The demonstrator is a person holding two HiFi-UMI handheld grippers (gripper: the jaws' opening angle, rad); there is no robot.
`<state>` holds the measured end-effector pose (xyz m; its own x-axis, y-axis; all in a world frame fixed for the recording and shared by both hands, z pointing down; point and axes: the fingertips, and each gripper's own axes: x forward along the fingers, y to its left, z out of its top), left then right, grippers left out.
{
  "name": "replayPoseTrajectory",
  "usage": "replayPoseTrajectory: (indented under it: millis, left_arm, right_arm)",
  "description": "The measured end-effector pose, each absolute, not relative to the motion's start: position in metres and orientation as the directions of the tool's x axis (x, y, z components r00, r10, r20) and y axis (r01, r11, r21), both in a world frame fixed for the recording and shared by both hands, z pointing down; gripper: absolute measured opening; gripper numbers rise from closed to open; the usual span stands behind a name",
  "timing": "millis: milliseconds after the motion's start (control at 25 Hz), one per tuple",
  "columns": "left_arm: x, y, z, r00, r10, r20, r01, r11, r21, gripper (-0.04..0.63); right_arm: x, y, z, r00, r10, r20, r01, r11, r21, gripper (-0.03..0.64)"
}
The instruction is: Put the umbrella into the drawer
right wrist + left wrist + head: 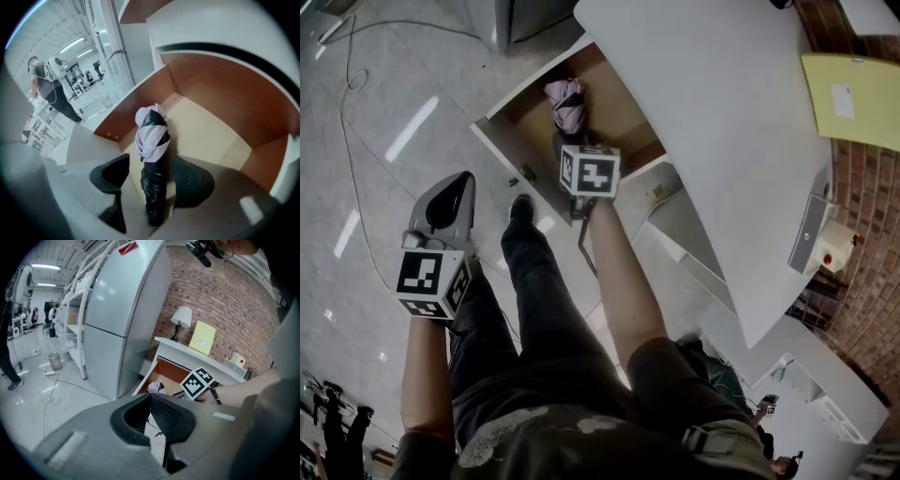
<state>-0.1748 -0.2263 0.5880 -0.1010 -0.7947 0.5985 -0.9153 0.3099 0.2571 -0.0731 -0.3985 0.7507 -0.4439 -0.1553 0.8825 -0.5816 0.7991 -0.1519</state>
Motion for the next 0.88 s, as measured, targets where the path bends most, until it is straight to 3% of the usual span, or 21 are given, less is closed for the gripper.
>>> replayPoseTrajectory:
  millis: [880]
  left_arm:
    - [-0.156, -0.155, 0.461, 0.103, -0.857, 0.504, -0.982, -0.008, 0.187, 0.011]
  right_arm:
    - [-0.02, -0.312, 0.545, -0.536, -0.463, 0.706, -0.78, 0.591, -0.205, 0.285]
